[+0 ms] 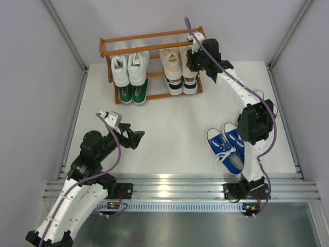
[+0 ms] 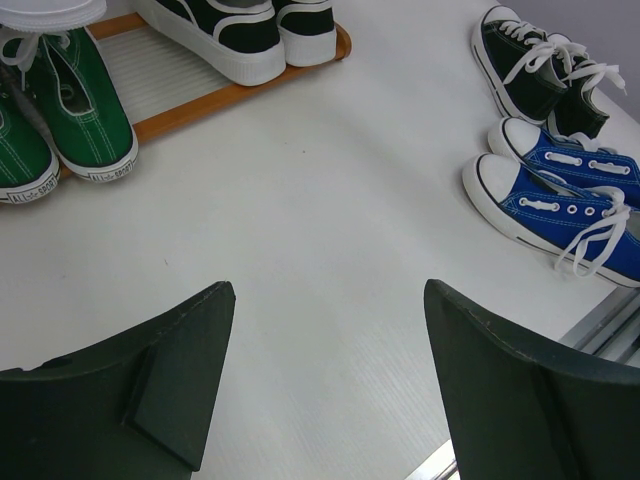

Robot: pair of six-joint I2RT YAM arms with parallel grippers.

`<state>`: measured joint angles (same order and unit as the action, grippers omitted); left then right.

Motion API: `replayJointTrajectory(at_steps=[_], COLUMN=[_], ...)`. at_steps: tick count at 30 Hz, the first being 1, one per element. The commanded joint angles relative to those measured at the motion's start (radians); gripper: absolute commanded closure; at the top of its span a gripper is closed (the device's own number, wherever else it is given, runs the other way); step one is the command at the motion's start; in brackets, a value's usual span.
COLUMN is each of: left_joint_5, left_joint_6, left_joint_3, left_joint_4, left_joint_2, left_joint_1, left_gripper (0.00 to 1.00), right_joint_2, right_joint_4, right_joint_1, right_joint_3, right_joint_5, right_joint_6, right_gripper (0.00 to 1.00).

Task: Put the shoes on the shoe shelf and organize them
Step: Place the shoe at the shoe shelf.

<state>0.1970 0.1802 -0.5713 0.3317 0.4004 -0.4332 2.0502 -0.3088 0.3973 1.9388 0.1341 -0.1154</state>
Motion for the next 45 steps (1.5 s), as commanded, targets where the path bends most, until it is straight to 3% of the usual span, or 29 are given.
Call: replayJointTrajectory(at_steps=[1,11,14,18,21,26,29,31,33,37,39,40,42,45], left_joint_5=[0.005,0.002,0.004,0.005,0.005,0.002,0.002,-0.001,-0.002,-0.007,-0.004,-0.001,0.015,0.091], left_joint_6=[-0.016,-0.018,-0.016,-0.016,-0.016,-0.018,-0.016,-0.015,-0.01,0.024,0.042,0.07,0.108,0.243], left_joint_3=[0.002,0.001,0.002,0.001,0.002,0.002,0.002,0.002,0.002,-0.009,-0.012,-0.019,-0.019,0.011], left_joint_4=[-0.016,-0.016,-0.016,-0.016,-0.016,-0.014,-0.016,-0.016,-0.016,-0.016,-0.016,-0.019,-0.035,-0.098], left_joint_2=[0.005,0.005,0.005,0.006,0.005,0.003,0.005,0.005,0.008,0.038,0.061,0.07,0.092,0.138], left_joint_1=[0.004,0.005,0.004,0.004,0.005,0.004,0.004,0.004,0.004,0.004,0.004,0.004,0.004,0.002], left_gripper=[0.18,0.19,0.18,0.19,0.18,0.18,0.18,0.18,0.18,0.16,0.15,0.09,0.05,0.02], right_joint_2=[0.025,0.047,0.034,0.001,-0.057,-0.228,-0.352,-0.456,-0.537,-0.758,-0.847,-0.873,-0.95,-1.063], right_joint_4=[0.027,0.004,0.005,0.004,0.032,0.051,0.028,-0.027,-0.026,-0.01,-0.131,-0.169,-0.303,-0.326], right_joint_1=[0.015,0.02,0.018,0.008,0.002,-0.006,-0.018,-0.032,-0.086,-0.253,-0.343,-0.371,-0.435,-0.457], right_joint_3=[0.083,0.123,0.1,0.062,0.009,-0.116,-0.207,-0.294,-0.389,-0.669,-0.722,-0.768,-0.817,-0.941], right_joint_5=[0.076,0.036,0.015,0.015,0.035,0.111,0.188,0.257,0.463,0.805,0.841,0.842,0.834,0.765], right_joint_6=[0.075,0.073,0.048,0.0,-0.03,-0.064,-0.127,-0.186,-0.24,-0.266,-0.367,-0.394,-0.493,-0.538], right_gripper=[0.75,0.73,0.65,0.44,0.34,0.3,0.22,0.11,0.01,0.01,0.0,0.01,0.01,0.01])
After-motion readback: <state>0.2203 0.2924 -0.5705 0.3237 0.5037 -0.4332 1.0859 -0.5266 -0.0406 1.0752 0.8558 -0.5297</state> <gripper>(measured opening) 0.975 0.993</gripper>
